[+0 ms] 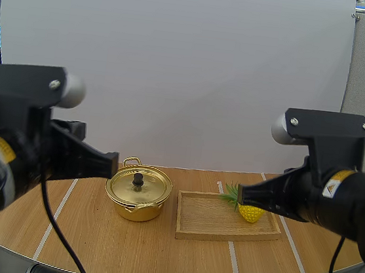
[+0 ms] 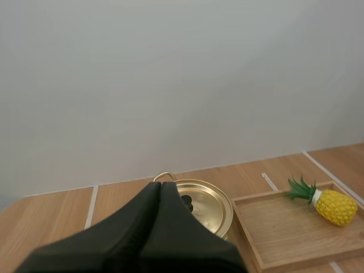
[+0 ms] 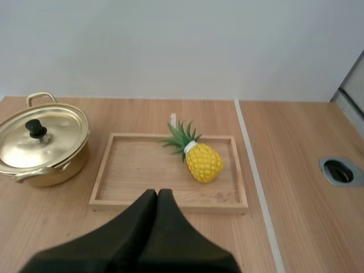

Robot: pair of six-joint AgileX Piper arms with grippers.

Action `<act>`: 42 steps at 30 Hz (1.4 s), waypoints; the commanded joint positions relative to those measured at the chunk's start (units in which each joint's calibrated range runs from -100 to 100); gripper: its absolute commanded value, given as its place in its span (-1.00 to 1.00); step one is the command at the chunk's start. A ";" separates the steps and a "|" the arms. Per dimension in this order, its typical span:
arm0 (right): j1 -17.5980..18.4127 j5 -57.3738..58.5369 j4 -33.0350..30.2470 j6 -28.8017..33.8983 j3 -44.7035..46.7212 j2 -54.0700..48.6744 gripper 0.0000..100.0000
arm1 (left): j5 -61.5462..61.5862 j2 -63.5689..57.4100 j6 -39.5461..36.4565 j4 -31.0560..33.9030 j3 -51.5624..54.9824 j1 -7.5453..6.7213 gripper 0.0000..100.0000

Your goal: Open the pot, put the pineapple inside, and close it

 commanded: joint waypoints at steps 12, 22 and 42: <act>-0.18 -7.53 -4.73 1.71 -0.45 15.14 -1.00 | -13.07 25.92 12.01 -9.88 -0.39 0.08 -0.97; -0.18 -11.27 -5.51 1.71 -0.45 16.23 -1.00 | -18.02 36.91 18.44 -14.24 -0.39 0.08 0.47; -0.18 -18.64 -4.06 1.91 -0.45 16.23 1.00 | -11.09 37.64 26.39 -17.85 -0.39 0.08 1.00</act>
